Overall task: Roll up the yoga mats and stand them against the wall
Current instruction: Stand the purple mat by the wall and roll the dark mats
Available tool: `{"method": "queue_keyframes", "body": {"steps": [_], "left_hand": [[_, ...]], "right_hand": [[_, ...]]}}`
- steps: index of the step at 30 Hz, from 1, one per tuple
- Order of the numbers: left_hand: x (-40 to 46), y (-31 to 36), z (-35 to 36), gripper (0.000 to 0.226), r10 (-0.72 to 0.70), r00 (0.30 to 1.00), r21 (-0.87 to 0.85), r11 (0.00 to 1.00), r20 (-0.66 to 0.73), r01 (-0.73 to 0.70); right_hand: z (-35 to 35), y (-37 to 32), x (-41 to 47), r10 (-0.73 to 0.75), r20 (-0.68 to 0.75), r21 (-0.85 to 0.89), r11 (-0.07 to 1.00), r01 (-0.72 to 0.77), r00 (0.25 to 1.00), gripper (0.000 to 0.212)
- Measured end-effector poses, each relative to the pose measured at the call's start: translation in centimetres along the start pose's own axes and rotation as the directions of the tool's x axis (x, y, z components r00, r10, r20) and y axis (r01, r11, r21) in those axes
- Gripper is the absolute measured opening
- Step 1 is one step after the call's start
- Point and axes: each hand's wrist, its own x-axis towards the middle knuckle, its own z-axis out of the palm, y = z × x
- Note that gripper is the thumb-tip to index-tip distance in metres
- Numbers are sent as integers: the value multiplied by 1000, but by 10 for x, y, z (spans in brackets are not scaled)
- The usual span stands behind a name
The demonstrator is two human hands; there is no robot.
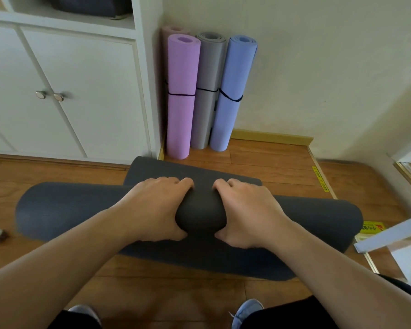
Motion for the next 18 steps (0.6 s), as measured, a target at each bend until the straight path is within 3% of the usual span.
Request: {"method": "queue_keyframes", "body": {"steps": [4, 8, 12, 15, 18], "left_hand": [[0, 10, 19, 121, 58, 993, 199, 979, -101, -37], [5, 14, 22, 97, 58, 992, 182, 983, -113, -37], [4, 11, 13, 86, 11, 1000, 67, 998, -27, -9], [4, 6, 8, 89, -22, 998, 10, 1000, 66, 21], [0, 7, 15, 98, -10, 1000, -8, 1000, 24, 10]], "right_hand": [[-7, 4, 0, 43, 68, 86, 995, -49, 997, 83], [-2, 0, -5, 16, 106, 98, 995, -26, 994, 88], [5, -9, -10, -35, 31, -119, 992, 39, 999, 121], [7, -10, -6, -63, -12, -112, 992, 62, 998, 106], [5, -6, -4, -62, -32, -74, 995, 60, 998, 90]]}}
